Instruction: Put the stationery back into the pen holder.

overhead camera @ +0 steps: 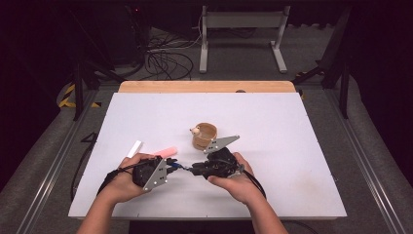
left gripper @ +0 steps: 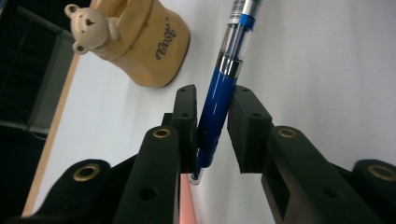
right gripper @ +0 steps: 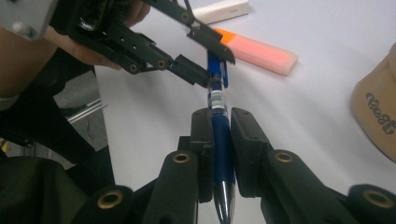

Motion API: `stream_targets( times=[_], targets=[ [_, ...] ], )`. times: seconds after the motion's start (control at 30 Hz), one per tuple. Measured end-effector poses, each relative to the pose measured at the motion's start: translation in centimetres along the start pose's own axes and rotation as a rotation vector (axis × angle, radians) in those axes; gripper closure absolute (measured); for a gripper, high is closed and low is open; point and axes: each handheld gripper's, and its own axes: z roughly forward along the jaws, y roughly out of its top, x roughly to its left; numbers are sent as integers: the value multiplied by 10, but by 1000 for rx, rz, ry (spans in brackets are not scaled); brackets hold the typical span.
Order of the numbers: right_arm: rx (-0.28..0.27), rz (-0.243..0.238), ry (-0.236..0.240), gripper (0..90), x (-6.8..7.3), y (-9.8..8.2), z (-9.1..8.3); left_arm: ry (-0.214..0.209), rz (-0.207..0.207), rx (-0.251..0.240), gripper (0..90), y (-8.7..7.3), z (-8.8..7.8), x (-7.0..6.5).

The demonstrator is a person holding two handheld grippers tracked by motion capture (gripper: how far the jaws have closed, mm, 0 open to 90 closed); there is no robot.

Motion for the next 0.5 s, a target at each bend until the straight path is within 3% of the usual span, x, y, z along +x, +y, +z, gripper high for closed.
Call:
stream_targets(
  times=[0.27,0.5],
  targets=[
    [-5,10,35,804,-3,-1,-4,-49,2,-22,779,0,0,-2],
    [-23,24,77,802,-6,-1,-8,-87,-25,-58,794,0,-2,-3]
  ],
)
